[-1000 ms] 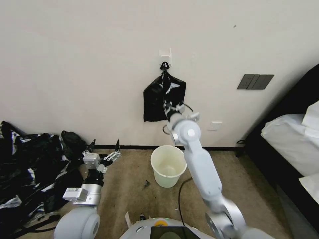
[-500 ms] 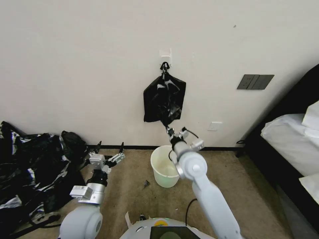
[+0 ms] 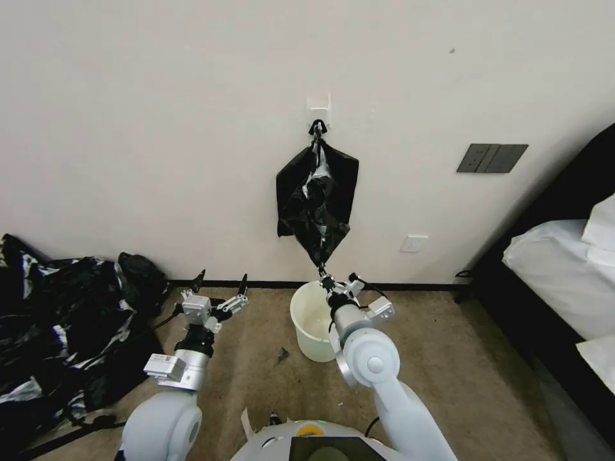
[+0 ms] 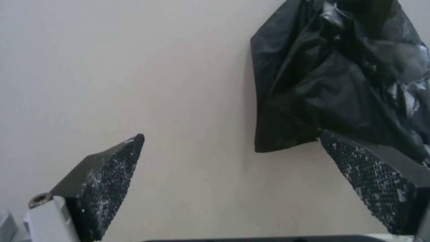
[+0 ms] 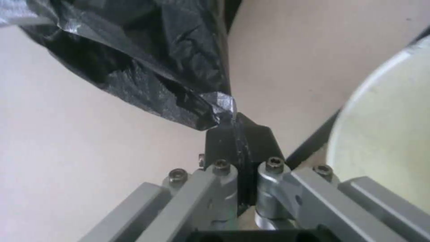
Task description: Place a trash bag onto the trash bin.
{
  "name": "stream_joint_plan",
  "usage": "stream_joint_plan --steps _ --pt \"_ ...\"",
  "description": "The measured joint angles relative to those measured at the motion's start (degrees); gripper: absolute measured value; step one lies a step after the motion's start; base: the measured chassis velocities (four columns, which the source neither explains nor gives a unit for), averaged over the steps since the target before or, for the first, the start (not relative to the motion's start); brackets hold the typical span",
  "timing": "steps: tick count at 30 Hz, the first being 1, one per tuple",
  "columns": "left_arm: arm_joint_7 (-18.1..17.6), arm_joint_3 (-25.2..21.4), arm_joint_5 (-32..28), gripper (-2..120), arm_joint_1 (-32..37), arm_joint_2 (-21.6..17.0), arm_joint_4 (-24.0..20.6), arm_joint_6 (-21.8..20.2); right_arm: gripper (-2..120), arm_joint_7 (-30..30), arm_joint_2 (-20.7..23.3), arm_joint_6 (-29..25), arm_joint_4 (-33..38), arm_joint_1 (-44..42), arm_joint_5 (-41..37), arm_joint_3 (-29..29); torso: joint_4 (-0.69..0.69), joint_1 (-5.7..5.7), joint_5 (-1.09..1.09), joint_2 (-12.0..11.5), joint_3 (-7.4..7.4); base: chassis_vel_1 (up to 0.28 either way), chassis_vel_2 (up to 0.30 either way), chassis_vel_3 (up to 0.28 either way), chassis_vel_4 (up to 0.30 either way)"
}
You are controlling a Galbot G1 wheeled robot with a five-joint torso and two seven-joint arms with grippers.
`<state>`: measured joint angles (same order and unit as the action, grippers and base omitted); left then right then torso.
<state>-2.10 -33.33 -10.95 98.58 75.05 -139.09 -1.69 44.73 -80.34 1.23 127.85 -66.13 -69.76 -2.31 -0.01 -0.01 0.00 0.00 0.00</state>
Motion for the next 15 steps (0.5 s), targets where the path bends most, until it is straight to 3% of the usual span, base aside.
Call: stream_joint_plan --steps 10,15 --pt "0.1 -0.3 -0.7 100 -1.5 -4.7 -0.3 -1.0 0 -2.8 1.0 0.6 -3.5 12.5 0.9 1.8 0.03 0.01 -0.01 0.0 0.0 0.0 0.0 0.0 0.0" --pt "-0.7 -0.3 -5.2 100 -6.4 -10.9 0.2 -4.0 0 -3.0 1.1 1.0 -4.5 14.2 1.3 3.2 0.02 0.01 -0.01 0.0 0.01 0.0 0.0 0.0 0.0"
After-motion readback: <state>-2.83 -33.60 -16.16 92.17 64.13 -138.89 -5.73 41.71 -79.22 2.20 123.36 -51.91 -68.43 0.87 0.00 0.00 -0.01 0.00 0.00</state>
